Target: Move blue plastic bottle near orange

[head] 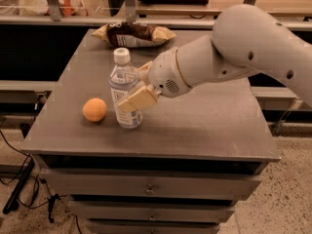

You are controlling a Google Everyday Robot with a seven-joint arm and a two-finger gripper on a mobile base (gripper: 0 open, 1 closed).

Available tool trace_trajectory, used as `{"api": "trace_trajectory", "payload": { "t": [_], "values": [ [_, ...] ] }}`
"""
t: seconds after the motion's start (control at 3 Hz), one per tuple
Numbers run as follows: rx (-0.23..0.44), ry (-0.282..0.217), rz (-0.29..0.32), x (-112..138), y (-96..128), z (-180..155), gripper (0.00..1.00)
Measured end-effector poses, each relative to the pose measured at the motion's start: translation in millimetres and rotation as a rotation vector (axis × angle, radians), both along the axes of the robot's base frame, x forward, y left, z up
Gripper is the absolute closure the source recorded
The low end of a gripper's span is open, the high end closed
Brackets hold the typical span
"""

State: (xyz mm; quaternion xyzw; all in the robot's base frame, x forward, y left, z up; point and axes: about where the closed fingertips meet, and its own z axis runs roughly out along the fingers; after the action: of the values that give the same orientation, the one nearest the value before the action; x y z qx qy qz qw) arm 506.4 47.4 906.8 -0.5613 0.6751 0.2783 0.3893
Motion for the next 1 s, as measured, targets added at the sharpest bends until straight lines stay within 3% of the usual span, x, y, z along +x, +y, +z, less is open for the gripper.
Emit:
{"api": "trace_trajectory", "payload": {
  "t": [0.33, 1.0],
  "values": [
    [-0.002, 0.007, 0.000, -1.0, 0.0, -2.2, 0.00],
    [-0.020, 0.002, -0.003, 4.6, -7.6, -3.1, 0.00]
  ]
}}
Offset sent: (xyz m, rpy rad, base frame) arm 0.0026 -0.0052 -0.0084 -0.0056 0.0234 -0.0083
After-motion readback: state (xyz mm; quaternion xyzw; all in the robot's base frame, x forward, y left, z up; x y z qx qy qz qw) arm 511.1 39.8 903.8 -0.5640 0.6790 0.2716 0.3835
